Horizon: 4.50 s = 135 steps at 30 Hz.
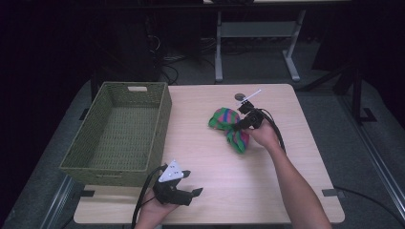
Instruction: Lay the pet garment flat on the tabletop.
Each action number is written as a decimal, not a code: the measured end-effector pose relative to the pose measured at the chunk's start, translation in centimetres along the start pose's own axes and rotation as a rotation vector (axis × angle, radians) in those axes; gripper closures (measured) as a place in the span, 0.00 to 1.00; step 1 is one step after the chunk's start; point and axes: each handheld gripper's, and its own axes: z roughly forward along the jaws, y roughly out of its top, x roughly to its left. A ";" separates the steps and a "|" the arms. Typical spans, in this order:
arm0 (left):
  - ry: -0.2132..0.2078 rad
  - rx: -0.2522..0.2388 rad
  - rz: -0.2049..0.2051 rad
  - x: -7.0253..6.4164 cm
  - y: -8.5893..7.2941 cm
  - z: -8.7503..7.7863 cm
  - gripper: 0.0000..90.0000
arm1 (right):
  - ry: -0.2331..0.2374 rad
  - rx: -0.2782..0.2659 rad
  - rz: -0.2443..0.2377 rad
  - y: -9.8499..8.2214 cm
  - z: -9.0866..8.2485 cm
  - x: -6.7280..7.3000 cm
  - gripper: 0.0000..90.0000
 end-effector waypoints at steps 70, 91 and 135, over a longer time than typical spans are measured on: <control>0.002 -0.021 -0.015 -0.2 0.0 0.2 0.27 | 0.092 -0.206 -0.144 -5.4 -10.9 2.0 0.76; 0.005 -0.032 -0.015 -0.3 0.0 0.1 0.27 | 0.121 -0.186 -0.205 -6.9 -10.4 4.5 0.76; 0.008 -0.038 -0.012 -0.4 0.0 0.1 0.27 | 0.197 0.008 -0.259 -9.9 -2.4 8.3 0.73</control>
